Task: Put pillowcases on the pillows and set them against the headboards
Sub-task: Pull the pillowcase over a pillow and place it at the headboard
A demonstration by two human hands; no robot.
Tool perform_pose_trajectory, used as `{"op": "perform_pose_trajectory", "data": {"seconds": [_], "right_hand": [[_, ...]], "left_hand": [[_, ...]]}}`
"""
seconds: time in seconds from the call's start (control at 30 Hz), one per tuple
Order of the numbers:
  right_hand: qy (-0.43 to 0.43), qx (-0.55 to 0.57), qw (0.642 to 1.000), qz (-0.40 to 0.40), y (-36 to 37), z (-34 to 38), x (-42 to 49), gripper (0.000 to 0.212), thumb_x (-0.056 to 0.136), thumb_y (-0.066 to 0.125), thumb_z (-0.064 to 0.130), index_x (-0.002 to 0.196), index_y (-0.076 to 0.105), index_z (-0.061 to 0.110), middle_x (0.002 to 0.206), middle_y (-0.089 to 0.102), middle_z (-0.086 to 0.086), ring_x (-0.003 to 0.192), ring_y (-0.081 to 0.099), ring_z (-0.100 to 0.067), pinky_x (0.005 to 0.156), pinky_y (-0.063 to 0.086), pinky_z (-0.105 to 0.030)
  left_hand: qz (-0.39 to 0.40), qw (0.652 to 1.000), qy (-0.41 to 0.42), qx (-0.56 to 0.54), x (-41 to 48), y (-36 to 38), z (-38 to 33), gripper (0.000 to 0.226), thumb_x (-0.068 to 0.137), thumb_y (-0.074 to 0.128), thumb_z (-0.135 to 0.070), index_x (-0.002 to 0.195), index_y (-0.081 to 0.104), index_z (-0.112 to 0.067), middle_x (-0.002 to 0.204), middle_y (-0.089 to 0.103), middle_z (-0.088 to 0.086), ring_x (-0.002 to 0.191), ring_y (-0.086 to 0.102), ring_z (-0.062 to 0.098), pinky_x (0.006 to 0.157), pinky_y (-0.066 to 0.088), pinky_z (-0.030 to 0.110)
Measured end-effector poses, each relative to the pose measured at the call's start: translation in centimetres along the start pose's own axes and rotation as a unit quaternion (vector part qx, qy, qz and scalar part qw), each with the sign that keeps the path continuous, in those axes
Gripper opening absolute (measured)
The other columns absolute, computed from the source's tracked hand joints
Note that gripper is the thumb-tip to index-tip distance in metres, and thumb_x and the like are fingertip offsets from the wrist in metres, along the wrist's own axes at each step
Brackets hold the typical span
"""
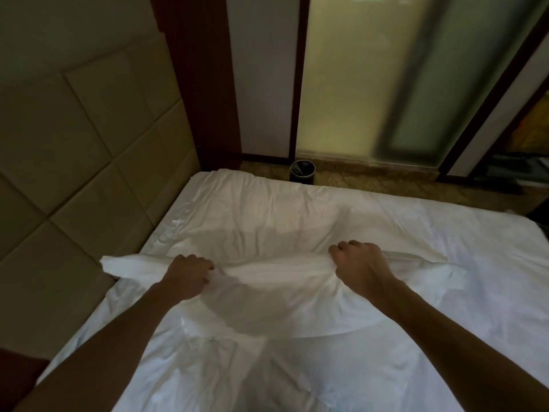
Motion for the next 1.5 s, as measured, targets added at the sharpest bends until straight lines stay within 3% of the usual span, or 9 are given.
{"op": "perform_pose_trajectory", "data": {"seconds": [0.23, 0.4, 0.57, 0.7, 0.83, 0.97, 1.2, 1.37, 1.5], "right_hand": [[-0.030, -0.043, 0.999, -0.005, -2.6, 2.1, 3.2, 0.011, 0.080, 0.065, 0.011, 0.091, 0.064, 0.014, 0.069, 0.061, -0.003, 0.054, 0.048, -0.017, 0.048, 0.038, -0.027], [-0.025, -0.042, 0.998, -0.038, -5.2, 4.1, 5.7, 0.011, 0.078, 0.065, 0.017, 0.089, 0.065, 0.015, 0.070, 0.062, -0.002, 0.059, 0.059, -0.021, 0.050, 0.046, -0.028], [-0.060, -0.021, 0.993, -0.099, -7.8, 10.1, 7.8, 0.010, 0.075, 0.066, 0.012, 0.085, 0.066, 0.014, 0.068, 0.062, -0.003, 0.057, 0.057, -0.022, 0.048, 0.040, -0.027], [-0.086, 0.009, 0.988, -0.131, -9.1, 15.1, 9.7, 0.015, 0.076, 0.071, 0.013, 0.090, 0.065, 0.011, 0.074, 0.064, -0.006, 0.061, 0.059, -0.023, 0.050, 0.048, -0.031], [-0.114, 0.019, 0.979, -0.166, -11.5, 18.4, 12.5, 0.023, 0.070, 0.077, 0.011, 0.090, 0.067, 0.009, 0.075, 0.066, -0.009, 0.063, 0.062, -0.027, 0.050, 0.049, -0.032], [-0.134, 0.037, 0.967, -0.212, -14.0, 20.1, 15.7, 0.025, 0.068, 0.078, 0.009, 0.091, 0.068, 0.005, 0.076, 0.066, -0.015, 0.064, 0.062, -0.032, 0.048, 0.046, -0.032], [-0.206, 0.121, 0.948, -0.209, -14.3, 26.6, 21.7, 0.023, 0.076, 0.076, 0.015, 0.096, 0.069, 0.010, 0.082, 0.070, -0.011, 0.067, 0.065, -0.029, 0.053, 0.047, -0.030], [-0.274, 0.150, 0.936, -0.164, -12.6, 34.8, 24.3, 0.018, 0.078, 0.069, 0.020, 0.094, 0.066, 0.013, 0.083, 0.068, -0.008, 0.074, 0.065, -0.027, 0.055, 0.051, -0.033], [-0.346, 0.168, 0.909, -0.159, -12.9, 41.2, 25.9, 0.020, 0.070, 0.074, 0.015, 0.083, 0.060, 0.013, 0.069, 0.063, -0.005, 0.060, 0.061, -0.026, 0.046, 0.041, -0.030]], "left_hand": [[-0.055, 0.998, 0.005, 0.006, -4.1, -1.8, 1.5, 0.028, 0.081, 0.054, -0.044, 0.100, 0.054, -0.024, 0.096, 0.064, -0.004, 0.092, 0.063, 0.020, 0.073, 0.042, 0.032], [-0.138, 0.990, -0.012, -0.020, -9.2, -5.2, 7.0, 0.028, 0.077, 0.053, -0.050, 0.086, 0.054, -0.022, 0.084, 0.064, -0.002, 0.076, 0.063, 0.023, 0.062, 0.046, 0.031], [-0.128, 0.984, -0.069, -0.103, -15.8, -5.3, 12.7, 0.031, 0.079, 0.061, -0.051, 0.092, 0.059, -0.023, 0.089, 0.066, -0.005, 0.087, 0.065, 0.022, 0.066, 0.045, 0.031], [-0.098, 0.978, -0.112, -0.144, -20.8, -4.6, 16.1, 0.031, 0.072, 0.050, -0.061, 0.079, 0.045, -0.031, 0.078, 0.053, -0.014, 0.085, 0.064, 0.017, 0.064, 0.035, 0.028], [-0.131, 0.966, -0.151, -0.165, -24.8, -5.1, 18.5, 0.044, 0.067, 0.038, -0.067, 0.086, 0.051, -0.030, 0.083, 0.062, -0.011, 0.084, 0.065, 0.018, 0.065, 0.034, 0.029], [-0.148, 0.955, -0.198, -0.162, -27.5, -7.6, 20.1, 0.023, 0.082, 0.058, -0.049, 0.084, 0.045, -0.031, 0.089, 0.067, -0.002, 0.086, 0.065, 0.023, 0.067, 0.038, 0.031], [-0.189, 0.917, -0.317, -0.152, -32.6, -7.1, 24.2, 0.022, 0.081, 0.063, -0.044, 0.094, 0.063, -0.027, 0.083, 0.070, -0.004, 0.080, 0.067, 0.022, 0.065, 0.042, 0.029], [-0.143, 0.894, -0.382, -0.189, -37.0, -2.8, 27.1, 0.020, 0.080, 0.065, -0.042, 0.097, 0.065, -0.032, 0.081, 0.068, -0.011, 0.078, 0.067, 0.015, 0.063, 0.043, 0.029], [-0.122, 0.866, -0.442, -0.198, -40.3, 0.1, 29.0, 0.018, 0.082, 0.068, -0.040, 0.098, 0.065, -0.034, 0.078, 0.066, -0.013, 0.072, 0.064, 0.011, 0.060, 0.041, 0.028]]}}
Point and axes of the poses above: each hand's wrist, its own x-axis towards the middle knuckle, its own y-axis out of the palm, z = x × y, the point moved 7 cm from there along x, towards the middle knuckle
